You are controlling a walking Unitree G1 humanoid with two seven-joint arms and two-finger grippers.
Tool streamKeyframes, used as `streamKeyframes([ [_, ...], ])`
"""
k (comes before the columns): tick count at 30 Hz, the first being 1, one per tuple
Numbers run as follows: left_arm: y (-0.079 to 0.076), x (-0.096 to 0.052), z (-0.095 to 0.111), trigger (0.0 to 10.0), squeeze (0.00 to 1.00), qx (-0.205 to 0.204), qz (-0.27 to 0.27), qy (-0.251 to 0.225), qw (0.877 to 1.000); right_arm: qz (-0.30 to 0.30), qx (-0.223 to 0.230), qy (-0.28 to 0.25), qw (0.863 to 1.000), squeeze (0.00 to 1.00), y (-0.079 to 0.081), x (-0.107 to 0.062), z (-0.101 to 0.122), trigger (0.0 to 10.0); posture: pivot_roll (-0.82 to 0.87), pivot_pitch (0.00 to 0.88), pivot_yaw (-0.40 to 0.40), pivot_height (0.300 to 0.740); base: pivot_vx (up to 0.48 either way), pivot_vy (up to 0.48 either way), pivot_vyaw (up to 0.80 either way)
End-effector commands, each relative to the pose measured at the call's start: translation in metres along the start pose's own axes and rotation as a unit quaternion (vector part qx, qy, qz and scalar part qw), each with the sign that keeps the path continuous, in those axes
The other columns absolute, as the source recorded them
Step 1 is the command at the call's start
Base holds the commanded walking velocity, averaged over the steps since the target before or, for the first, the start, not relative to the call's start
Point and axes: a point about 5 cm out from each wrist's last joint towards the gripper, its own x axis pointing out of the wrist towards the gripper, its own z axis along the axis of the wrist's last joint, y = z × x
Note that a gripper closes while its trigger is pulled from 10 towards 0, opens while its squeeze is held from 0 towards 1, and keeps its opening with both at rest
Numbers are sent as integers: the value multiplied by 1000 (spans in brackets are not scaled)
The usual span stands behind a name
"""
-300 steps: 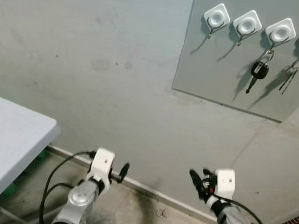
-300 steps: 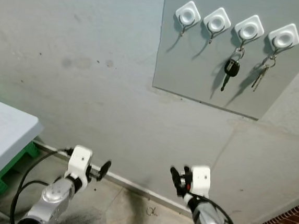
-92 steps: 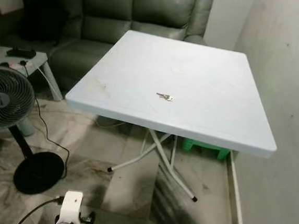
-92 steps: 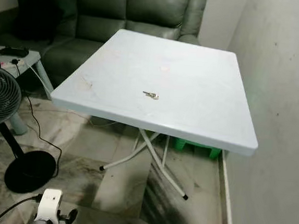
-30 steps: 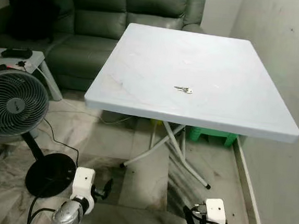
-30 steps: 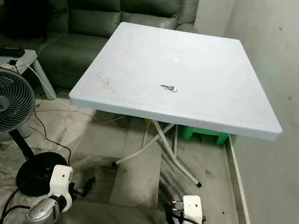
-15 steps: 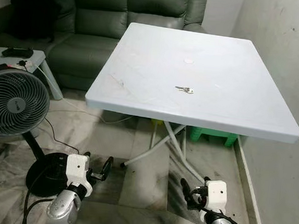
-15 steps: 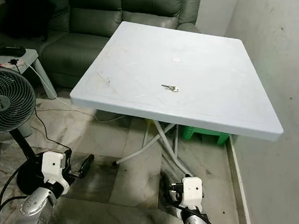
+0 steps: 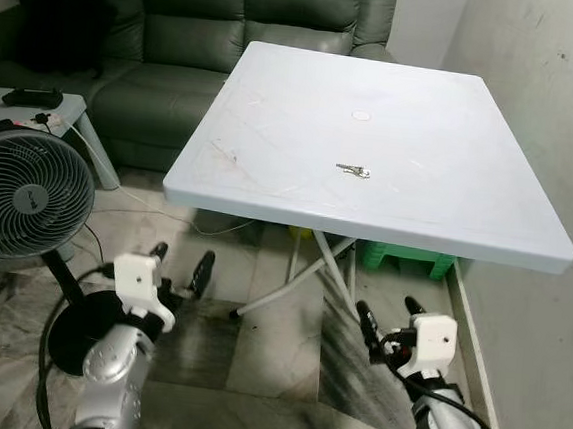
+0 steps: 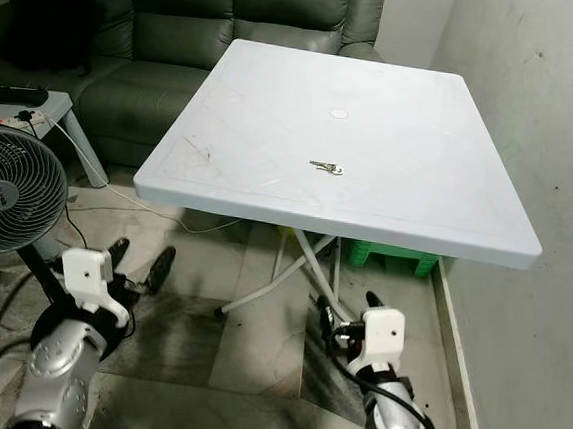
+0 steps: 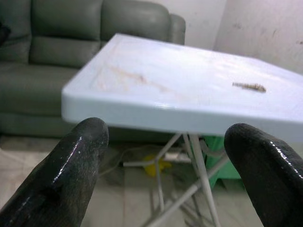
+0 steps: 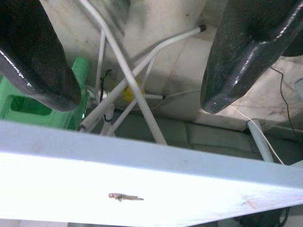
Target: Hang keys on a hook
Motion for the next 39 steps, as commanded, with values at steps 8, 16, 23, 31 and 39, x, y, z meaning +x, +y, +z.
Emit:
streamKeyframes([
  [8,5,18,28,10000,0,4,5,-10,1000,0,-6,-51,999,0,-7,15,36,10000,-53,0,2,740,0,0,0],
  [16,-17,17,51,10000,0,0,-7,-54,999,4,6,-104,995,0,-1,10,64,10000,-55,0,6,740,0,0,0],
  [23,-20,-4,36,10000,0,-7,0,-32,999,8,38,-84,996,0,10,-8,48,10000,-51,0,6,740,0,0,0],
  [31,-18,-9,38,10000,0,-1,-2,-20,1000,6,34,-87,996,0,7,-6,56,10000,-47,0,8,740,0,0,0],
  [39,-22,-12,40,10000,0,-2,-5,-13,1000,15,37,-80,996,0,12,-6,58,10000,-38,0,5,740,92,0,0],
])
